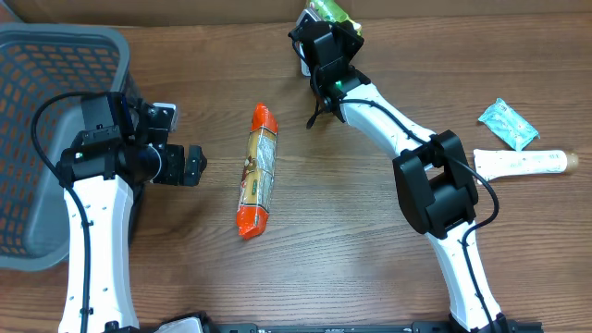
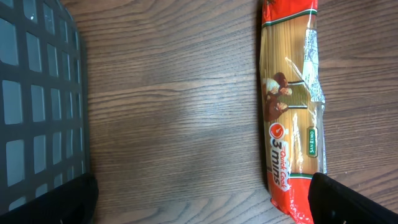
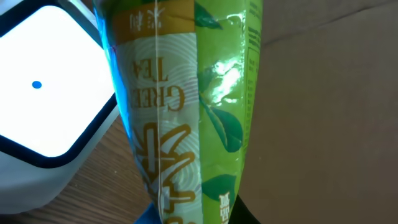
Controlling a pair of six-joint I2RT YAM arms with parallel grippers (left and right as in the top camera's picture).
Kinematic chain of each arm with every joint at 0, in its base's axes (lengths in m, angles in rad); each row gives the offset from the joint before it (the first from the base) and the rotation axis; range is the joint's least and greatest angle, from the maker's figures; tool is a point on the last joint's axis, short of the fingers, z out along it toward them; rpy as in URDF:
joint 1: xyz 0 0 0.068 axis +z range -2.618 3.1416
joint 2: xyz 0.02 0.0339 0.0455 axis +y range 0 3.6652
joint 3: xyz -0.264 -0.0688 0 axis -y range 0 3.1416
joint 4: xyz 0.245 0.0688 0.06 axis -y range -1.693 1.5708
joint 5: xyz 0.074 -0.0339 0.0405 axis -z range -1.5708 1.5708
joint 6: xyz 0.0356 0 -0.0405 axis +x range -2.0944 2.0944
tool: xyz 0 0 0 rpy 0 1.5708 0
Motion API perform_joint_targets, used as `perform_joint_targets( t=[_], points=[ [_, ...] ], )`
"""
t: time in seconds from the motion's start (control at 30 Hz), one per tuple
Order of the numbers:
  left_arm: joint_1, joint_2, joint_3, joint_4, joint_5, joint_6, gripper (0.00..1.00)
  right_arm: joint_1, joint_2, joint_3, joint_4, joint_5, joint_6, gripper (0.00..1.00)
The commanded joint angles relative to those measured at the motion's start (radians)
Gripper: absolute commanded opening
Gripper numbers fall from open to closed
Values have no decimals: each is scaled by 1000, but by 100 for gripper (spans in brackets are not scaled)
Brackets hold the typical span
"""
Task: Scan the item barcode
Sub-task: 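Hold the snack bag barcode against the scanner window with the right gripper, then carry the snack bag right and set it beside the white tube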
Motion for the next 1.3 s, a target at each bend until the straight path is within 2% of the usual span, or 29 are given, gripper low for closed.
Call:
perform_joint_targets(
  t=[0.0, 0.33, 0.53, 0.6, 0.73, 0.87, 1.0, 1.07, 1.27],
  points=[
    [-2, 5, 17, 0, 8, 19, 100, 3, -24, 29, 31, 33, 14, 4],
    [-2, 5, 17, 0, 8, 19, 99, 2, 0, 29, 50, 34, 16, 4],
    [-2, 5, 17, 0, 8, 19, 100, 29, -19, 29, 19, 132, 103, 4],
    [-2, 5, 17, 0, 8, 19, 99, 47, -55, 29, -47, 142, 159, 4],
    [-2, 5, 17, 0, 8, 19, 100, 74, -182, 29, -307, 27, 340, 4],
    [-2, 5, 17, 0, 8, 19, 100, 79, -352, 29, -591, -207, 637, 4],
    [-2, 5, 17, 0, 8, 19, 99, 31, -492, 29, -798, -423, 930, 4],
    [-2, 5, 17, 0, 8, 19, 99, -56, -562, 29, -951, -536, 1080, 4],
    [-2, 5, 17, 0, 8, 19, 100, -321, -566, 8, -1175, -556, 1336, 4]
  ],
)
